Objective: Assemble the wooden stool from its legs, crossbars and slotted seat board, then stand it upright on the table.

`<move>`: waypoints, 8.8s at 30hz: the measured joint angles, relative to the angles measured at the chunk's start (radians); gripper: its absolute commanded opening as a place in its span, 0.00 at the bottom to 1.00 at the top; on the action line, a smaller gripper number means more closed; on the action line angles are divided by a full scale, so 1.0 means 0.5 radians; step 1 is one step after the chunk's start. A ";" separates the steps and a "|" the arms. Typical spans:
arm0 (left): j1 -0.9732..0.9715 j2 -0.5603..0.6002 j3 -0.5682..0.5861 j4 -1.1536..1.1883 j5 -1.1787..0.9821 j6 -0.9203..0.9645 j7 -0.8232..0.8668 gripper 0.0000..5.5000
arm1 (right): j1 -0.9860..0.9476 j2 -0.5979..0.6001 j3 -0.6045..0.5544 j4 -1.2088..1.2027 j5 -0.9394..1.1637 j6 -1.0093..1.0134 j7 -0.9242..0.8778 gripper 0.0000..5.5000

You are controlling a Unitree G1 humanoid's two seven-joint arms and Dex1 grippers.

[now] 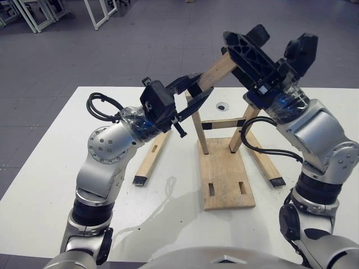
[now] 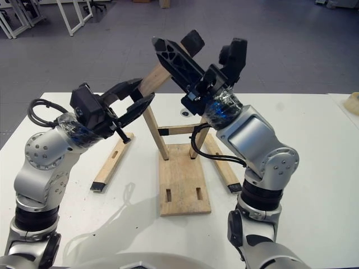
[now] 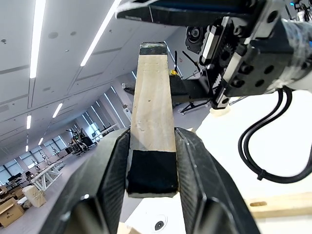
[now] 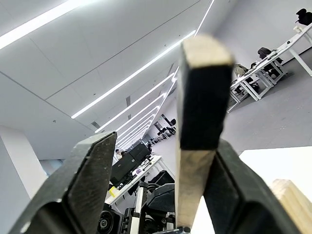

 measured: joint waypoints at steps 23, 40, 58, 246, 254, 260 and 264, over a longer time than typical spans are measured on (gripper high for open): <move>-0.018 0.104 0.035 0.017 0.002 -0.022 -0.090 0.41 | 0.004 -0.228 0.049 0.059 -0.162 -0.146 0.148 0.07; -0.115 -0.148 0.279 0.359 0.226 -0.178 0.429 0.41 | 0.405 -0.831 -0.585 0.724 -0.701 -0.182 0.630 0.07; -0.070 -0.178 0.342 0.579 0.498 -0.339 0.636 0.41 | 0.823 -0.623 -0.117 0.772 -1.791 -0.299 1.088 0.07; -1.140 -0.614 0.840 1.718 -2.412 1.462 0.266 0.70 | -0.266 -0.182 0.006 -0.350 -1.041 -0.155 0.066 0.35; -1.214 -0.604 0.837 1.856 -2.292 1.492 0.085 0.70 | -0.262 -0.109 0.077 -0.353 -0.868 -0.179 -0.034 0.35; -1.215 -0.599 0.861 1.880 -2.273 1.522 0.017 0.70 | -0.235 -0.104 0.103 -0.354 -0.748 -0.197 -0.094 0.35; -1.232 -0.613 0.910 1.883 -2.370 1.581 -0.001 0.70 | -0.203 -0.102 0.134 -0.358 -0.623 -0.202 -0.113 0.35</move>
